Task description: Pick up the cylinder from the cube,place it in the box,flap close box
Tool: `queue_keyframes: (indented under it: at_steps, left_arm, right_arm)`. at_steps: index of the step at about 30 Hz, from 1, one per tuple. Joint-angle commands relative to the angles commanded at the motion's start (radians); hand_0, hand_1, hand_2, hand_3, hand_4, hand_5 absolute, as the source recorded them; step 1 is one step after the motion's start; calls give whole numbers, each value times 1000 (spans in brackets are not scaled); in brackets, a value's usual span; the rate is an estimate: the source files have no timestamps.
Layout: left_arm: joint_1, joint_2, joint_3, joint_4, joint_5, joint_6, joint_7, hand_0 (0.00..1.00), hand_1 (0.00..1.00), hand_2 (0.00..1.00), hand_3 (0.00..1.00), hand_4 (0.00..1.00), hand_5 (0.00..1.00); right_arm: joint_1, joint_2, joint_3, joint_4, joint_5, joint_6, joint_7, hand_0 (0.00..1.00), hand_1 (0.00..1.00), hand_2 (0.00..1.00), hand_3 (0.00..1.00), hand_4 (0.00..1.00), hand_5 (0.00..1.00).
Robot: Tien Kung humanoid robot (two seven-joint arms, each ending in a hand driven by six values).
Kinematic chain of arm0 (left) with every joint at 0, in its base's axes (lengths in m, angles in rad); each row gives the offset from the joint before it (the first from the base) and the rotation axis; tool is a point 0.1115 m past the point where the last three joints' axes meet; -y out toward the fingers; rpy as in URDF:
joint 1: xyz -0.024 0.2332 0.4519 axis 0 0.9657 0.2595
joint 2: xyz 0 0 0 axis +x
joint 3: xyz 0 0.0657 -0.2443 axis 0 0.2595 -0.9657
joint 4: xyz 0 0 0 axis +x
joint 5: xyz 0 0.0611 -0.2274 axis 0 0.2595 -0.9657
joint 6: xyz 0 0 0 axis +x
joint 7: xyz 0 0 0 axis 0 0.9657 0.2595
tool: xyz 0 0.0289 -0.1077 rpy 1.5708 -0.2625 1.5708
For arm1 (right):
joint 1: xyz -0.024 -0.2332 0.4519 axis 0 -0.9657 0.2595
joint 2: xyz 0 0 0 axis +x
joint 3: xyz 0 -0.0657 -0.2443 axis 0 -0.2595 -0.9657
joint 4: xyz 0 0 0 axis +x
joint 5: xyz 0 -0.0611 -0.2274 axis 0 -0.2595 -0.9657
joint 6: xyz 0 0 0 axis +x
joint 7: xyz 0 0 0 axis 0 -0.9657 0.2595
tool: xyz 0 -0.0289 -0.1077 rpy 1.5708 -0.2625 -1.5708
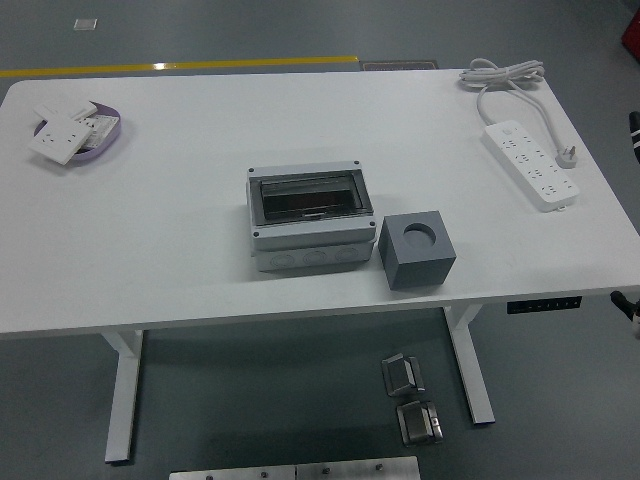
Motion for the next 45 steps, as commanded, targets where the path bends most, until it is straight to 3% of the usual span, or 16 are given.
queue_keyframes:
  at_steps: [13,21,22,45]
  left_arm:
    - [3,-3,-5,0,14,3,1,583,618,568,606,652,289]
    - [8,-8,-9,0,15,4,5,583,618,568,606,653,288]
    - [8,-8,-9,0,15,4,5,583,618,568,607,653,289]
    - [7,-10,-3,0,1,3,4,583,618,568,606,653,290]
  right_arm:
    - [28,8,-124,-3,10,3,33,720,676,684,710,847,397]
    - [34,8,-153,2,-2,11,26,725,685,698,732,847,379]
    - [34,7,-155,3,-2,11,26,735,697,705,738,750,193]
    - [40,19,-205,31,34,44,25,759,711,727,716,704,159]
